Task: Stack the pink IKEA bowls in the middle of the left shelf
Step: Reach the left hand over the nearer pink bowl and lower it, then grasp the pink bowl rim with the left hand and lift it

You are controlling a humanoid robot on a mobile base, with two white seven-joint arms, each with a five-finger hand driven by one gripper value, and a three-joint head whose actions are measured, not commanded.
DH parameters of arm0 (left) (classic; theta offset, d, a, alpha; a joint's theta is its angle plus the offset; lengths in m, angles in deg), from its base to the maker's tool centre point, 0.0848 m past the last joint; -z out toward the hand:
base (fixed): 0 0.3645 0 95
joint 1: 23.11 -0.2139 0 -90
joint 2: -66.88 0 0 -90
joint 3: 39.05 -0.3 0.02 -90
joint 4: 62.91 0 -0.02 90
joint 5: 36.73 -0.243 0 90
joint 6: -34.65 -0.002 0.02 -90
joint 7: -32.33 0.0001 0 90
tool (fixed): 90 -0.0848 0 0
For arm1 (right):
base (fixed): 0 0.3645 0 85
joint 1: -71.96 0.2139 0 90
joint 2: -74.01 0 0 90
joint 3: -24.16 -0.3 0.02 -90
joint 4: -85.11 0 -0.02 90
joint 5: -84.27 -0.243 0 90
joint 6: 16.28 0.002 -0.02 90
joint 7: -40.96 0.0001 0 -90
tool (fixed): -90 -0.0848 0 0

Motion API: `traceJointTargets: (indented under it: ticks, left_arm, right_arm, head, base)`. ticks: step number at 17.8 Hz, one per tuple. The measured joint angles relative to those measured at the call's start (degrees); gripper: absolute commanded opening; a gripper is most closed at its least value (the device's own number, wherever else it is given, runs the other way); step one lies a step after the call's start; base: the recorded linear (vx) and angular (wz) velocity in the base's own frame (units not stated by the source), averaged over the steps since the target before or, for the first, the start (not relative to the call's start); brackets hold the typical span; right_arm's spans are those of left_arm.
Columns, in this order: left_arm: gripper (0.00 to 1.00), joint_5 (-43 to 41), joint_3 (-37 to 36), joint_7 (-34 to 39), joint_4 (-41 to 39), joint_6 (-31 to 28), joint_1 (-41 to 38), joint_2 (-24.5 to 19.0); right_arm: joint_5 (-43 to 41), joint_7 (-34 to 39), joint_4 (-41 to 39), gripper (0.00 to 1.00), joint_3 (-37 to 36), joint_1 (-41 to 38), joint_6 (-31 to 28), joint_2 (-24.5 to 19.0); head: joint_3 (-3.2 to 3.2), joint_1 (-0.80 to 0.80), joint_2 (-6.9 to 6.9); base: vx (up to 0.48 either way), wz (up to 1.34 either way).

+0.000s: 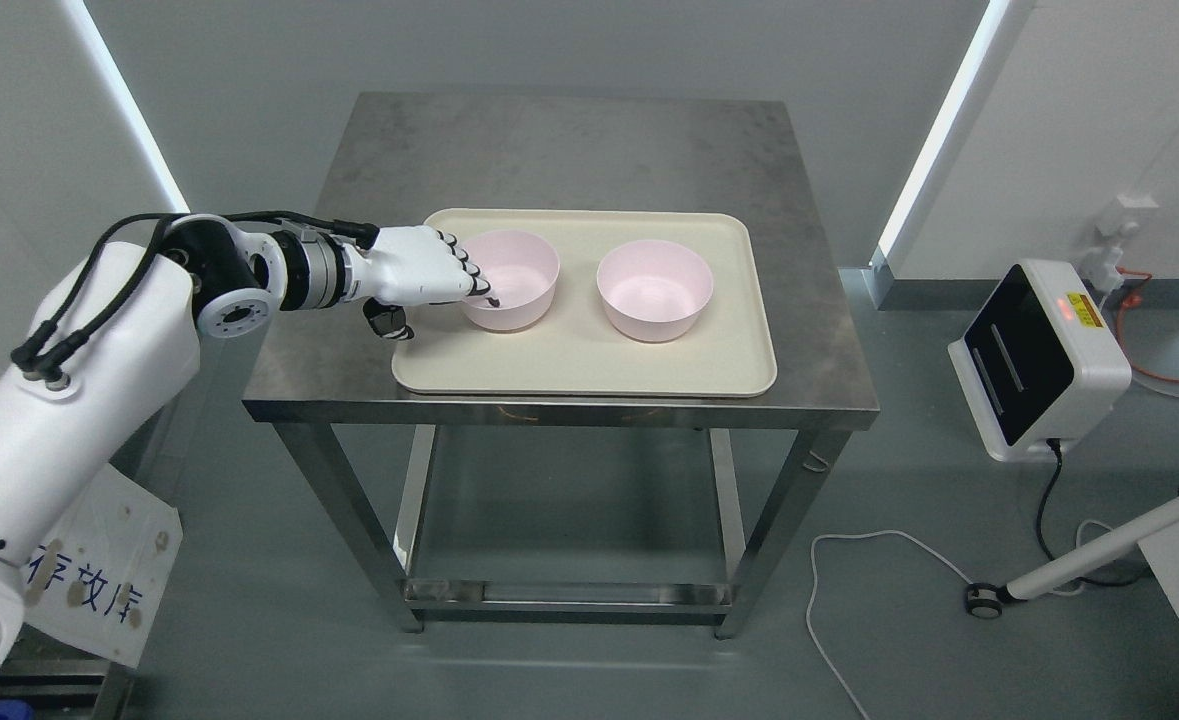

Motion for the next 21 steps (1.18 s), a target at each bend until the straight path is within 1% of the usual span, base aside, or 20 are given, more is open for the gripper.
traceJointTargets:
  ticks: [1,2,4,5,6,7,10,16,18,21]
  left_arm:
    - [0.59,-0.1,-0.1,0.6,0.3,0.2,0.1,0.0]
    - [0.52,-1.1,-0.2,1.4,0.6,0.2,0.2,0.0]
    - [0.44,-3.6,-0.3,3.0,1.0,0.3,0.3,0.3]
    - [0.33,-4.8,-0.3,3.3,1.1,0.0,0.4,0.5]
    - [0.04,-5.8,-0.4,3.6,1.2,-0.5,0.4,0.8]
    - [0.0,-6.7,-0.3,2.9,1.1,-0.8,0.4,1.0]
    - [0.0,-8.2,1.5,-5.3,-0.2,-2.4,-0.3,1.8]
    - [0.0,-9.2,5.1,-6.1,-1.3,-3.2,-3.1,4.0]
    - [0.0,-9.3,6.3,-6.1,-1.6,-2.4,-3.5,4.6]
    - [0.0,-9.2,8.1,-8.3,-1.9,-1.6,-3.7,5.6]
  right_arm:
    - [0.0,0.0,0.0,1.0,0.0,0.0,0.0,0.0]
    - [0.0,0.0,0.0,1.0,0.0,0.0,0.0,0.0]
    - [0.0,0.0,0.0,1.0,0.0,0.0,0.0,0.0]
    - [0.0,0.0,0.0,1.0,0.0,0.0,0.0,0.0]
    - [0.0,0.0,0.0,1.0,0.0,0.0,0.0,0.0]
    - [0.0,0.0,0.0,1.0,0.0,0.0,0.0,0.0]
    - [0.0,0.0,0.0,1.0,0.0,0.0,0.0,0.0]
    - [0.0,0.0,0.0,1.0,0.0,0.0,0.0,0.0]
    - [0.0,0.0,0.0,1.0,0.0,0.0,0.0,0.0]
    - [0.0,0.0,0.0,1.0,0.0,0.0,0.0,0.0]
  head:
    - [0.0,0.0,0.0]
    - [0.0,0.0,0.0]
    - [0.0,0.0,0.0]
    - [0.0,0.0,0.0]
    - [0.0,0.0,0.0]
    - [0.0,0.0,0.0]
    - [0.0,0.0,0.0]
    - [0.0,0.0,0.0]
    - [0.0,0.0,0.0]
    - [0.0,0.0,0.0]
  base:
    - [0.0,0.0]
    - [0.0,0.0]
    - [0.0,0.0]
    - [0.0,0.0]
    - [0.0,0.0]
    - [0.0,0.0]
    - [0.0,0.0]
    - [0.006,0.01]
    - [0.013,0.04]
    - [0.012,0.05]
